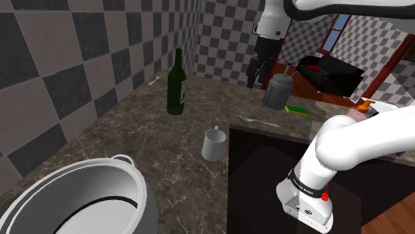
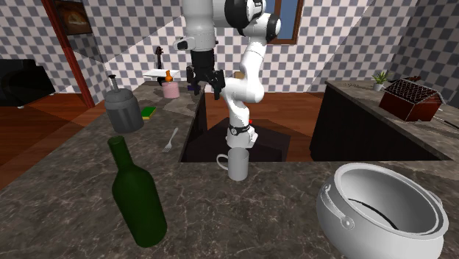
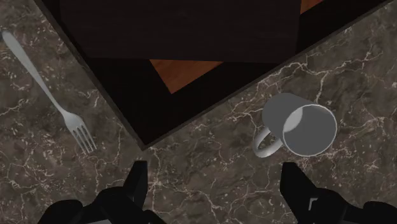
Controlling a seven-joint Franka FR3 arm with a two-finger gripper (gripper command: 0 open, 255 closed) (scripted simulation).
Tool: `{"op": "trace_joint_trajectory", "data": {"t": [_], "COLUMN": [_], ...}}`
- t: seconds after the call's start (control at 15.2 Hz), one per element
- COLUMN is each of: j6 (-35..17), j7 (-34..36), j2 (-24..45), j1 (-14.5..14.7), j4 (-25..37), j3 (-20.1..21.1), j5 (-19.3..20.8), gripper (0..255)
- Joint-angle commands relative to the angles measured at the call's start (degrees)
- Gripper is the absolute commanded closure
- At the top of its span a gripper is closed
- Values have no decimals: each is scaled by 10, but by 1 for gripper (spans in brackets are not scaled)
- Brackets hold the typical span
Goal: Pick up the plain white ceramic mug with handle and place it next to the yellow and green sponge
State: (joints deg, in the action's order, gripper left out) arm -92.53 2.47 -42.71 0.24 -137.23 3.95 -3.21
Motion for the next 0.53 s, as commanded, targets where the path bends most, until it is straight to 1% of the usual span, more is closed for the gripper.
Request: {"op": "trace_joint_trajectory", "data": {"t": [0.0, 0.46], "j6": [0, -115], "j7": [0, 90], "j2": [0, 6], "j1": [0, 27], "j4": [0, -83], "j3": [0, 83], "j5": [0, -48], "gripper": [0, 0]}}
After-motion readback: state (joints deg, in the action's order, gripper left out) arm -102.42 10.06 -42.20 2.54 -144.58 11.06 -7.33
